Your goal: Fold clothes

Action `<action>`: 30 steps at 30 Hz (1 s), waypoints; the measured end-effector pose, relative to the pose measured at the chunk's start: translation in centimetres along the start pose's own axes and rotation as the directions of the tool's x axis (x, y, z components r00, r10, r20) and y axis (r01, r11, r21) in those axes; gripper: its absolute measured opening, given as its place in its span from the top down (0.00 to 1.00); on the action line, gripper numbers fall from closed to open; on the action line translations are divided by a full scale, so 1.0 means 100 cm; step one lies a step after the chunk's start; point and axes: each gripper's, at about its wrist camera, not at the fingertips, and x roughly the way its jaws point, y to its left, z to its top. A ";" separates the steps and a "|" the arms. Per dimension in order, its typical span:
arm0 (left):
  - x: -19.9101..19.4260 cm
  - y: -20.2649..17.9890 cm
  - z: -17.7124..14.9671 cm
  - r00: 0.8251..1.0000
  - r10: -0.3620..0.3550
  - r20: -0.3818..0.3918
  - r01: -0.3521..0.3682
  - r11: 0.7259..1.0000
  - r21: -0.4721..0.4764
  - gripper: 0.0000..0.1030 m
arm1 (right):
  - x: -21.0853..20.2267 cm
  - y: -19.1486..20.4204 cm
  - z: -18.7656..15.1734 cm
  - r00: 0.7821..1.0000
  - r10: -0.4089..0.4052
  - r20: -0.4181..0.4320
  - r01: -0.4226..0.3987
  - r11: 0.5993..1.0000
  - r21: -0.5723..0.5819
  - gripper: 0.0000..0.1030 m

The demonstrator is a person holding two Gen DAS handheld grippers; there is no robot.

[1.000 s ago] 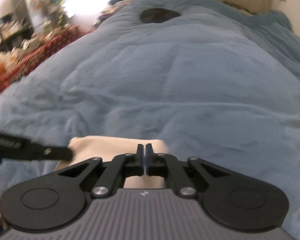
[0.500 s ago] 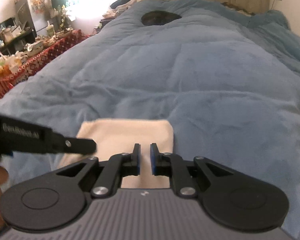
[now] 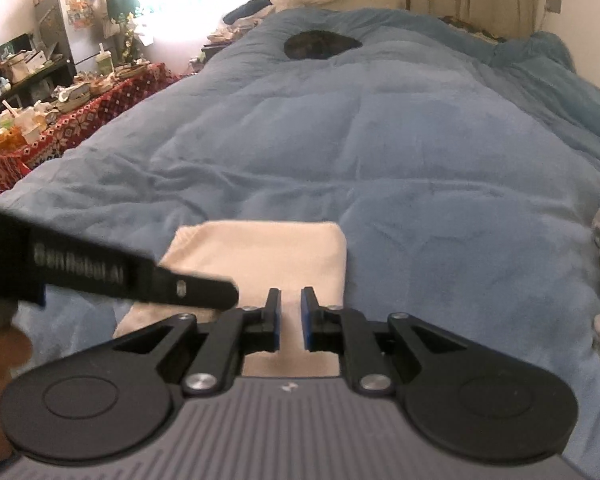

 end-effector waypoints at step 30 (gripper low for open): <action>-0.045 0.012 -0.044 0.999 -0.010 0.048 0.009 1.000 0.015 0.98 | -0.061 0.034 -0.056 0.994 -0.016 0.108 0.032 0.988 -0.149 0.88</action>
